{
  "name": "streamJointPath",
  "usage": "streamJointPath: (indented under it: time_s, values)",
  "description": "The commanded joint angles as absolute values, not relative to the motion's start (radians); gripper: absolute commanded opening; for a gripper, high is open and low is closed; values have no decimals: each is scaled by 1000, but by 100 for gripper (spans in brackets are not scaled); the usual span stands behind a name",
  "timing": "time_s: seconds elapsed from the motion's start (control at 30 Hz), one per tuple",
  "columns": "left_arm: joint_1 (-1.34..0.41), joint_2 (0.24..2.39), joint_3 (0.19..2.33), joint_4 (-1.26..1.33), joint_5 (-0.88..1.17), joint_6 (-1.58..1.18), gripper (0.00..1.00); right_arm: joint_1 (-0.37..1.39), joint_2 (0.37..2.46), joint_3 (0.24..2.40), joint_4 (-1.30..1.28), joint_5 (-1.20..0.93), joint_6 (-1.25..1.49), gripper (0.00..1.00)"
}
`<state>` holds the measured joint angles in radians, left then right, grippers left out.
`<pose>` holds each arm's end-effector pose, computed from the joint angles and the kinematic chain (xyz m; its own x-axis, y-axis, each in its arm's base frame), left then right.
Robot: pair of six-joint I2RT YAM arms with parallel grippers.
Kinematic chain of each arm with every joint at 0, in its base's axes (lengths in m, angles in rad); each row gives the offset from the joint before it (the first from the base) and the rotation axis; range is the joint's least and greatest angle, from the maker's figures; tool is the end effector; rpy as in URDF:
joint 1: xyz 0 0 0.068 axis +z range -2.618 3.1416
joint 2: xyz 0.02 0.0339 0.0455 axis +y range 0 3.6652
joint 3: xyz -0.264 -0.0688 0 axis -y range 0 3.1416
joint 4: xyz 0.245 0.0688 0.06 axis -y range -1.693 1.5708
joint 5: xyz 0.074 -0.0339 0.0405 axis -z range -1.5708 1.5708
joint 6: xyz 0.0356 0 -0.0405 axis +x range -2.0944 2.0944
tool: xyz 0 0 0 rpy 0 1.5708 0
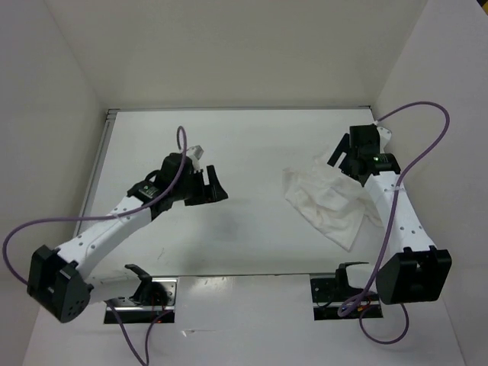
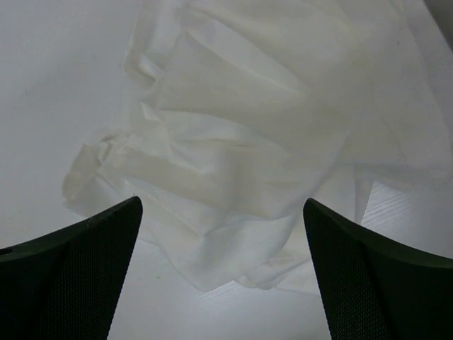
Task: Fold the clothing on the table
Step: Grab the skirt from the pile, then move the skirt to the center of the board
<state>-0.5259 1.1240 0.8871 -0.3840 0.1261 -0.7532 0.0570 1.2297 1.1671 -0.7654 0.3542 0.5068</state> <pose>0.2114 -0.1279 0.2888 -0.7682 -0.3387 -0.5433 0.0837 0.7882 -0.6097 0.2529 0.0021 0.3277 -0.5552 0.4243 -0.7153 0.5150 0.8507 0.1049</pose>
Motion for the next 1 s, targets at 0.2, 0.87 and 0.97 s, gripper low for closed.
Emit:
streamJointPath:
  time_s: [0.2,0.87,0.97]
  values:
    - [-529,1410,1068,-370,287,-612,84,-31,1362,1108,-730,129,509,97]
    - [-511,1322,1011,-390,267,-612,84,298,1394,1583,-925,-240,408,0]
    - [-511,1313,1002,-399,267,-612,84,298,1385,1534,-873,-305,420,0]
